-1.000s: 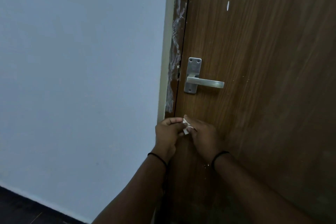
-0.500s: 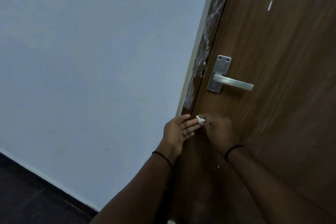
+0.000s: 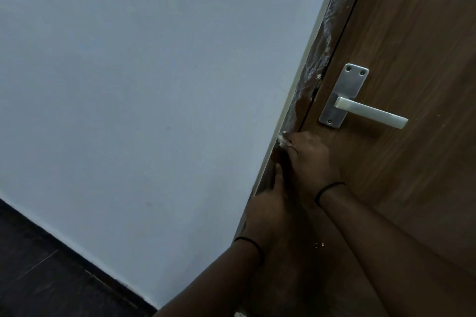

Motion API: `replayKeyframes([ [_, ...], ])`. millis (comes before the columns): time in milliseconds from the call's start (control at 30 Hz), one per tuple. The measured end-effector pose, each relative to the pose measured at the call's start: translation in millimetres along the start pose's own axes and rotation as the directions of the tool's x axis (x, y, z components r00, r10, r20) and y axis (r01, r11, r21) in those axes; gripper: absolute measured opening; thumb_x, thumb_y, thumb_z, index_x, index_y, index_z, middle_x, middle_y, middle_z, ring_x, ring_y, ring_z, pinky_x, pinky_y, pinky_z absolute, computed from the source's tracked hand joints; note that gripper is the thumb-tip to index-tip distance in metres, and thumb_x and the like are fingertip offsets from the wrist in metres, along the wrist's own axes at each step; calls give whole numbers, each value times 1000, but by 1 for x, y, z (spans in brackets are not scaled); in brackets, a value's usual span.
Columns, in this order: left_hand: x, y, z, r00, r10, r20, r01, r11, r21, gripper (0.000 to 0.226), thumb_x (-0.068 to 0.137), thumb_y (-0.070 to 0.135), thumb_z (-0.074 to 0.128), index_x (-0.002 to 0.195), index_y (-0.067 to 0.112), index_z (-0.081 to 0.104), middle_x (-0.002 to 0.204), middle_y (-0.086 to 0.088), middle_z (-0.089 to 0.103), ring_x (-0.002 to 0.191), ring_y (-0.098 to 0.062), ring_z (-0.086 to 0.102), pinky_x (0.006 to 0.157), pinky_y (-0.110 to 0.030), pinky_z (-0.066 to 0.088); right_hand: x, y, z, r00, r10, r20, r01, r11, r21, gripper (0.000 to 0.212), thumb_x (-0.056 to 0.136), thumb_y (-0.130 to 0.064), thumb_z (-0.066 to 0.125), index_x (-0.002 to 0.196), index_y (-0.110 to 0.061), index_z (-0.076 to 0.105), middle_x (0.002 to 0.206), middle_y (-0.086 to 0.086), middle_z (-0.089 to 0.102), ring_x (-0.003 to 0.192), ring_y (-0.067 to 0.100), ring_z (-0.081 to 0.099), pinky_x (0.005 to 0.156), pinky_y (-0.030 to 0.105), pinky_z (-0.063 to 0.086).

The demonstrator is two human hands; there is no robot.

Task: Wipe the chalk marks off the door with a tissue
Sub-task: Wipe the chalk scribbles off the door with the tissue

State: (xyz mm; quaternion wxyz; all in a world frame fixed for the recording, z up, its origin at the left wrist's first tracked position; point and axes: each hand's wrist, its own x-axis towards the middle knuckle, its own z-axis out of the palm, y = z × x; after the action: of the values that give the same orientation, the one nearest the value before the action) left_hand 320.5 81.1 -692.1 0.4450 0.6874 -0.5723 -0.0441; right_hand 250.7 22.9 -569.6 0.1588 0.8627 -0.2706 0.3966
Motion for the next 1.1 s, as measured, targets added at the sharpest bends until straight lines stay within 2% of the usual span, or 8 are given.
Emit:
replayKeyframes([
  [200, 6, -20, 14, 1000, -12, 15, 13, 999, -30, 79, 89, 52, 33, 150, 45, -16, 89, -7, 69, 60, -21, 60, 55, -33, 51, -11, 5, 23, 972, -232, 32, 234, 959, -161, 12, 85, -3, 73, 75, -6, 67, 69, 13, 59, 66, 32, 56, 60, 39, 47],
  [367, 5, -21, 20, 999, -2, -48, 0, 999, -48, 86, 88, 52, 37, 150, 44, -22, 76, -7, 66, 46, -13, 46, 47, -29, 43, 6, 9, 10, 978, -163, -132, 131, 966, -223, 10, 88, -7, 64, 79, -7, 68, 77, 12, 63, 70, 32, 54, 64, 40, 41],
  [533, 10, -13, 17, 1000, -28, -6, 28, 999, -40, 88, 89, 56, 38, 153, 36, -20, 81, -4, 66, 54, -15, 53, 51, -30, 45, -5, 8, 8, 968, -251, -15, 235, 926, -296, 14, 83, -13, 74, 71, -11, 66, 71, 10, 60, 67, 31, 54, 59, 38, 40],
  [667, 9, -14, 17, 1000, -13, -8, 13, 1000, 1, 99, 94, 43, 50, 146, 38, -34, 74, -6, 63, 48, -11, 46, 48, -29, 41, 18, 12, 1, 975, -95, -202, 39, 963, -265, 3, 84, -12, 68, 86, -10, 70, 83, 12, 66, 74, 34, 56, 64, 41, 44],
  [767, 10, -13, 19, 1000, -11, -6, 11, 999, -33, 96, 93, 49, 45, 141, 44, -38, 81, -6, 67, 57, -18, 58, 52, -32, 50, 10, -2, 13, 974, -177, -144, 137, 958, -251, 3, 81, -5, 71, 80, -7, 68, 76, 14, 61, 69, 34, 56, 59, 39, 42],
  [900, 13, -13, 15, 1000, -17, -9, 17, 1000, 3, 95, 96, 45, 47, 144, 41, -35, 78, -3, 63, 50, -7, 45, 46, -26, 41, 2, 14, 3, 971, -220, -87, 188, 941, -281, 25, 96, -19, 57, 74, -12, 67, 73, 10, 60, 67, 32, 54, 60, 40, 41],
  [1000, 7, -15, 18, 998, -24, 57, 19, 997, 80, 100, 96, 38, 49, 142, 37, -40, 82, -10, 67, 57, -20, 58, 52, -33, 49, 21, 12, -1, 972, -98, -213, 41, 966, -257, 23, 98, -19, 55, 80, -11, 67, 76, 12, 62, 71, 33, 54, 61, 40, 41],
  [1100, -5, -18, 20, 989, -82, 121, 74, 995, 70, 89, 98, 44, 44, 153, 27, -24, 94, -12, 68, 74, -26, 66, 59, -32, 48, 2, -1, 19, 972, -180, -150, 140, 960, -242, 15, 89, -9, 67, 75, -8, 65, 70, 12, 58, 65, 31, 54, 57, 38, 41],
])
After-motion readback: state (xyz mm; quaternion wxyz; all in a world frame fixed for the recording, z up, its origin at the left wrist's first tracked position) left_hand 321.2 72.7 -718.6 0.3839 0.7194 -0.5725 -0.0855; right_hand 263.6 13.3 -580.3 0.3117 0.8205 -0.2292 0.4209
